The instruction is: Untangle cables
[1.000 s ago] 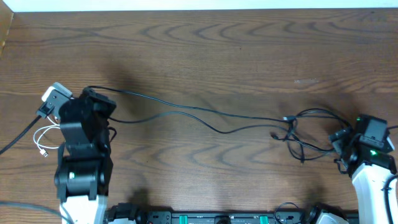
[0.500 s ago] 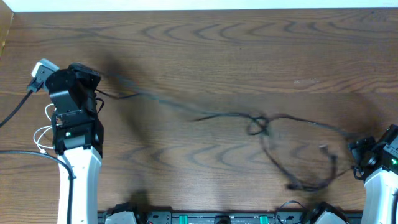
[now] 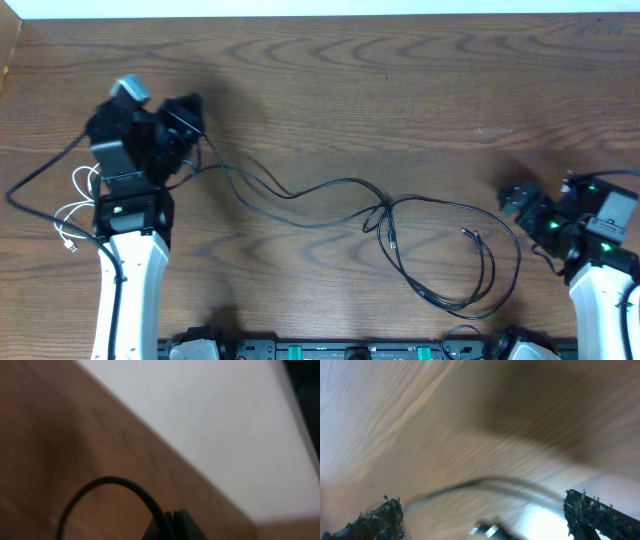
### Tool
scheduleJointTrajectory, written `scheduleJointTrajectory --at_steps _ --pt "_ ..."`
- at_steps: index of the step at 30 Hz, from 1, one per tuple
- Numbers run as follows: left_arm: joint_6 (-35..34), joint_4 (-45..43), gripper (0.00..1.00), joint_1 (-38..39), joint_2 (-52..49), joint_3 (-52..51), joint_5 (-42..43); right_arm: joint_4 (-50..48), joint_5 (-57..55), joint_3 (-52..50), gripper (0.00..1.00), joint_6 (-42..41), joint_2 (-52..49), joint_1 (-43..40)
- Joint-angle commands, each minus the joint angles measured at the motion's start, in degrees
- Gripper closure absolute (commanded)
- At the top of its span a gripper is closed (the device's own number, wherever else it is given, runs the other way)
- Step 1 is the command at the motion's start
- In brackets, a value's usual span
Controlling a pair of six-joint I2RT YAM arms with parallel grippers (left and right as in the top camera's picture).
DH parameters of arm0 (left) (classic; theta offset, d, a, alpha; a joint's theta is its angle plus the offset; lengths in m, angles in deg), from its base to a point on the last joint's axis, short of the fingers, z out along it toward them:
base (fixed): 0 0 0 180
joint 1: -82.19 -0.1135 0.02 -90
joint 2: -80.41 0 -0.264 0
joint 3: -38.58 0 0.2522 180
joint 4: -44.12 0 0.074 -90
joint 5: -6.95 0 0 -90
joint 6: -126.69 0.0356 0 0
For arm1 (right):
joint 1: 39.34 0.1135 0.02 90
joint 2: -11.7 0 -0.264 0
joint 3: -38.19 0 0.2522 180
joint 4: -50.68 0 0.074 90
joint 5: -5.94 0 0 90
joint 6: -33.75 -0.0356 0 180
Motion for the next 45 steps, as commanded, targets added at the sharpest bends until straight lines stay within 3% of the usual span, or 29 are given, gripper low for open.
scheduleJointTrajectory --at_steps 1,2,4,6,16,21,23,27,35,37,45 --pt "2.19 2.36 0.61 3.13 -0.35 0.85 5.75 1.62 4.63 0.55 0.01 2.19 0.33 3.98" --pt "2.75 3.34 0.44 4.09 -0.50 0.85 4.83 2.29 4.63 0.55 0.01 2.19 0.33 5.03" --pt "2.95 5.14 0.22 5.99 -0.81 0.85 4.02 3.43 4.66 0.55 0.01 2.19 0.35 6.51" --pt "2.97 6.62 0.15 8.52 -1.16 0.85 3.43 4.55 4.66 0.55 0.01 2.19 0.35 7.76" --pt "4.24 9.97 0.13 25.62 -3.43 0.83 2.43 9.51 2.86 0.52 0.01 0.37 0.33 11.98" --pt "21.90 10.84 0.13 35.98 -3.98 0.83 2.32 11.06 -4.11 0.52 0.01 -3.02 0.33 11.96" --pt "25.92 12.61 0.13 38.84 -4.13 0.83 -0.76 11.54 -5.77 0.52 0.01 -3.52 0.33 11.96" --pt "26.32 17.18 0.13 44.35 -6.34 0.83 -15.13 12.44 -6.56 0.52 0.01 -4.07 0.33 11.98" --pt "26.29 13.66 0.13 53.13 -16.79 0.83 -16.02 12.61 -7.19 0.52 0.01 -4.04 0.33 11.98" --pt "26.27 13.51 0.21 53.81 -18.29 0.83 -16.02 12.70 -8.04 0.52 0.01 -4.04 0.33 11.98" --pt "25.64 13.64 0.89 53.81 -21.46 0.83 -16.04 13.20 -8.46 0.48 0.01 -4.02 0.33 11.98"
